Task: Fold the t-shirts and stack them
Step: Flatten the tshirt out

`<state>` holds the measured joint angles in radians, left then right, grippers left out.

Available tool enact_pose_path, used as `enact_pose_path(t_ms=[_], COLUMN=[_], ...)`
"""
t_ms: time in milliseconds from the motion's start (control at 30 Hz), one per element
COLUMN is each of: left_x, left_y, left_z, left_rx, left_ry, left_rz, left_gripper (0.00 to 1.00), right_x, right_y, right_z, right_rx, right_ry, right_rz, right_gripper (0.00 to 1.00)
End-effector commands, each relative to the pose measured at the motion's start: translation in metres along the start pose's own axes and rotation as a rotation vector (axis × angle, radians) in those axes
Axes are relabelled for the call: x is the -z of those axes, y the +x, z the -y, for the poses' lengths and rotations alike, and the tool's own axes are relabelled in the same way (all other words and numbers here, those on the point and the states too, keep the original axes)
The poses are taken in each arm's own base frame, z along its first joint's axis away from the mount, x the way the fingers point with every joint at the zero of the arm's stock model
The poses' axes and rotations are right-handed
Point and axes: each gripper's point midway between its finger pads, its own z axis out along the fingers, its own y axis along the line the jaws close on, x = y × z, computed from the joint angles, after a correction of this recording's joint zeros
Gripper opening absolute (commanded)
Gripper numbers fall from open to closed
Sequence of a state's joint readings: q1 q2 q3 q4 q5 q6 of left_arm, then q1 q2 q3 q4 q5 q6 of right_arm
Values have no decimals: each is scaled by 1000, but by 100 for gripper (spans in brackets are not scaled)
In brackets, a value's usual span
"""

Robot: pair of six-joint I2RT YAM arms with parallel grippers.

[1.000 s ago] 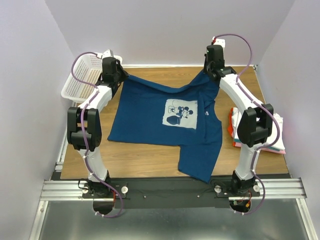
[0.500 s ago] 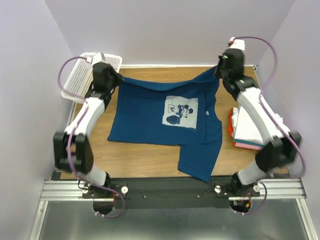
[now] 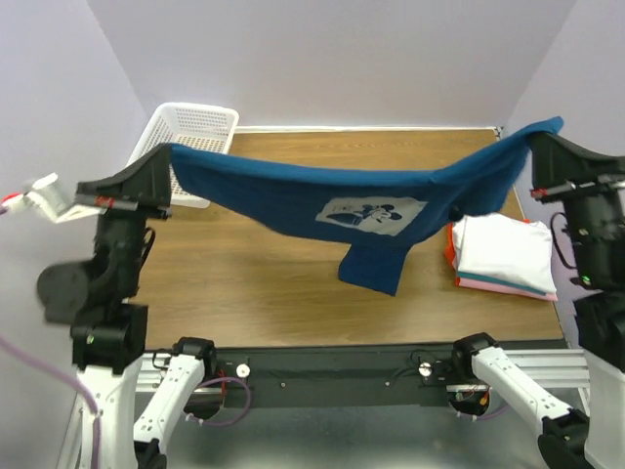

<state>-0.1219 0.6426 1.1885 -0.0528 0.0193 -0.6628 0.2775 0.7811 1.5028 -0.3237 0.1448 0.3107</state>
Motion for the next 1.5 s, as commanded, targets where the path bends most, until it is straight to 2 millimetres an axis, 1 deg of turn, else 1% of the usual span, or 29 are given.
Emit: enact_pose_path(t_ms=[0, 33, 100, 167, 200, 267, 300, 400, 467, 500, 600, 633, 700, 767, 800, 833, 867, 900, 933, 967, 1000, 1100, 1167, 1200, 1233, 1300, 1333, 1367, 1467], left_x=[34, 46, 59, 68, 73, 82, 84, 81, 72, 66, 37, 27, 7, -10, -12, -17, -21, -15, -18, -17, -16, -9, -6, -3, -2, 0, -1, 0, -13], left_y=[-26, -43, -66, -77, -82, -97, -98, -99, -90, -86, -60, -45, -16, 25, 55, 68, 89, 123, 133, 147, 166, 217, 242, 266, 280, 307, 313, 326, 331], left_z=[49, 65, 82, 88, 92, 100, 101, 91, 78, 71, 33, 16, -12, -49, -71, -79, -91, -112, -117, -126, -140, -182, -193, -205, -206, -223, -229, -239, -248], left_rx=[-17, -23, -30, -33, -33, -46, -44, -35, -28, -23, -14, -10, -5, 0, 0, 3, 12, 20, 29, 35, 32, 17, 18, 21, 31, 35, 27, 21, 4], left_ry=[167, 208, 241, 246, 251, 259, 259, 206, 151, 120, -20, -76, -158, -257, -303, -303, -315, -345, -332, -345, -373, -460, -453, -466, -444, -476, -487, -514, -533], left_rz=[-10, 20, 67, 82, 92, 123, 123, 132, 111, 103, 49, 25, -35, -106, -163, -173, -208, -273, -266, -283, -317, -386, -440, -501, -531, -593, -602, -634, -639], left_gripper=[0, 0, 0, 0, 0, 0, 0, 0, 0, 0, 0, 0, 0, 0, 0, 0, 0, 0, 0, 0, 0, 0, 0, 0, 0, 0, 0, 0, 0], right_x=[28, 39, 48, 53, 62, 65, 65, 57, 49, 39, 15, -2, -18, -43, -53, -59, -70, -75, -78, -83, -84, -84, -81, -78, -75, -74, -73, -74, -80], right_y=[-30, -51, -68, -80, -96, -108, -110, -110, -106, -100, -78, -58, -37, 3, 21, 39, 77, 95, 113, 140, 160, 245, 275, 292, 316, 339, 357, 363, 382], right_z=[-43, -52, -61, -69, -78, -84, -85, -81, -76, -70, -54, -47, -39, -20, -12, -5, 12, 21, 29, 39, 47, 77, 87, 93, 98, 103, 109, 112, 120], right_rx=[-23, -23, -20, -15, -11, 3, 1, 10, 22, 23, 36, 44, 57, 68, 77, 83, 98, 105, 111, 121, 130, 143, 128, 119, 107, 89, 84, 84, 89], right_ry=[-210, -248, -286, -320, -357, -382, -382, -355, -329, -293, -213, -182, -150, -73, -41, -19, 35, 64, 86, 113, 131, 193, 223, 241, 249, 253, 271, 283, 311], right_rz=[7, 48, 76, 96, 127, 146, 151, 151, 144, 131, 87, 42, -5, -89, -123, -156, -233, -262, -290, -340, -375, -518, -571, -603, -644, -670, -705, -715, -744], right_gripper=[1, 1, 1, 1, 1, 1, 1, 1, 1, 1, 1, 1, 1, 1, 1, 1, 1, 1, 1, 1, 1, 1, 1, 1, 1, 1, 1, 1, 1])
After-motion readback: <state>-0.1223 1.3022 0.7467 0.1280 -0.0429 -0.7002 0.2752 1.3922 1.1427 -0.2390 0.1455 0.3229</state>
